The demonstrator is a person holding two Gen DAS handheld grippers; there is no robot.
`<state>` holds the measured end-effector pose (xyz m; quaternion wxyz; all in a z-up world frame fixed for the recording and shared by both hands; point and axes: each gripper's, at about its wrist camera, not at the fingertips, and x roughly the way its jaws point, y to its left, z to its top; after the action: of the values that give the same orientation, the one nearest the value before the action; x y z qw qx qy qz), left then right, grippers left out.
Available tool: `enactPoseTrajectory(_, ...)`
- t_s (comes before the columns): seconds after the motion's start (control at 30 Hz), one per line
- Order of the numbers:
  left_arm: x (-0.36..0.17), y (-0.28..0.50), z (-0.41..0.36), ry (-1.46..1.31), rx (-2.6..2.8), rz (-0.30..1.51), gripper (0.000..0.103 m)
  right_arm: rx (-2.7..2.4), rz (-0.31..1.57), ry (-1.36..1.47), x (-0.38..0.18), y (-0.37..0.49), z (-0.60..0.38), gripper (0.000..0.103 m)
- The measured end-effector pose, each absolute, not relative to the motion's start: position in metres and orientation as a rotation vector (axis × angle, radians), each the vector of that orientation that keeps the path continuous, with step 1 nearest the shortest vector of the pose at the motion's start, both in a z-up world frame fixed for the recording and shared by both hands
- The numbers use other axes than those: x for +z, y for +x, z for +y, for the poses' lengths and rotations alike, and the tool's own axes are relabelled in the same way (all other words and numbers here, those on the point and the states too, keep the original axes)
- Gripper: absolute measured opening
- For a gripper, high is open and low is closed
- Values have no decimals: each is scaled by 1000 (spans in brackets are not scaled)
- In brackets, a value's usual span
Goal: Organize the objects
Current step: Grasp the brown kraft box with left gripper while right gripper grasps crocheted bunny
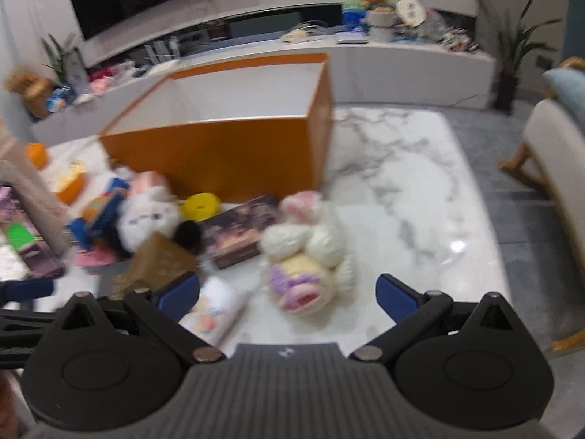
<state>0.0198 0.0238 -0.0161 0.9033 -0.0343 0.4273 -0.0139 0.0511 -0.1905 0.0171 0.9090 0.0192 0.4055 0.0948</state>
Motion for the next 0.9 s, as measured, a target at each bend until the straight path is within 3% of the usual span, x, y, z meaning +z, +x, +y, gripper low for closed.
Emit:
enactPoseTrajectory(0.33,-27,36,5,-93,-115,864,103,145,827,12,4,74,-182,102)
enactPoseTrajectory(0.53,-41,54,15,-282,-158,922,103,131,856,7,-13,87,-177,102)
enactPoseTrajectory(0.63,-49,61,18,-332,-157,956,103,131,886,38,-20,94,-179,97)
enactPoseTrajectory(0.67,-50,63,18,-337,-157,962,100,135,893,48,-23,96,-179,92)
enactPoseTrajectory(0.7,-52,64,17,-340,-155,970,83,139,903,55,-25,98,-180,90)
enactPoseTrajectory(0.73,-51,64,16,-330,-145,965,76,139,912,59,-27,100,-180,89)
enactPoseTrajectory(0.8,-51,66,14,-311,-140,969,71,141,924,58,-31,102,-180,89)
enactPoseTrajectory(0.9,-51,68,10,-296,-128,966,71,146,923,30,-34,103,-178,88)
